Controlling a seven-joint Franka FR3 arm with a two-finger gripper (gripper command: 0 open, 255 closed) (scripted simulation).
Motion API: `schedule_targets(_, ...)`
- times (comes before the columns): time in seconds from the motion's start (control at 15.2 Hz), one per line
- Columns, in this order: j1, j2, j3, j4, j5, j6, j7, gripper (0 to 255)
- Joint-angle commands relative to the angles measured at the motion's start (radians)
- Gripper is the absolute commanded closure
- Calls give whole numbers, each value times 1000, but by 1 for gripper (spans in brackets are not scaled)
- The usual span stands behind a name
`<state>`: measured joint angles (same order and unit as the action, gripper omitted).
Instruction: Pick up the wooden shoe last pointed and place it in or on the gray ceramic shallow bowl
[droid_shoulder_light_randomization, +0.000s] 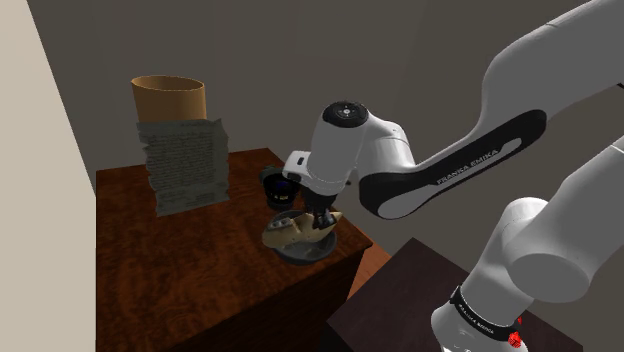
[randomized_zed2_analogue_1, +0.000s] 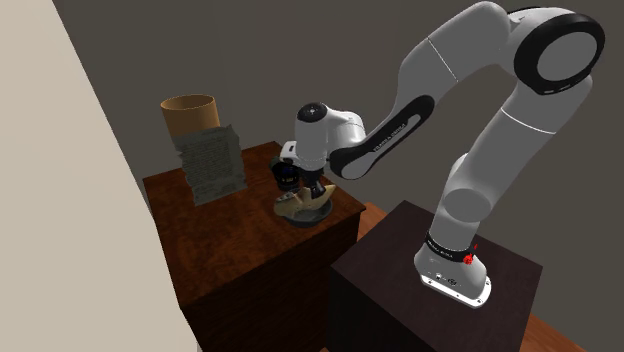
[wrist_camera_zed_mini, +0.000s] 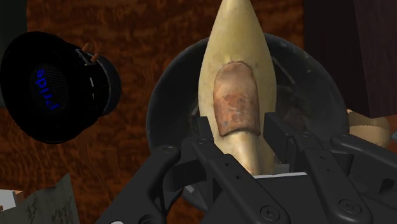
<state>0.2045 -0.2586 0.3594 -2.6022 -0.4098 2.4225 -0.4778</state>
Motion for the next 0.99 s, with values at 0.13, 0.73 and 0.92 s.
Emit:
schedule_targets(0.13,-1,6,1,0,-4,4,3,255)
schedule_targets(0.73,-1,6,1,0,-4,4,3,0)
schedule_targets(0.92,41,-77,-1,29,75,-101,-48,0)
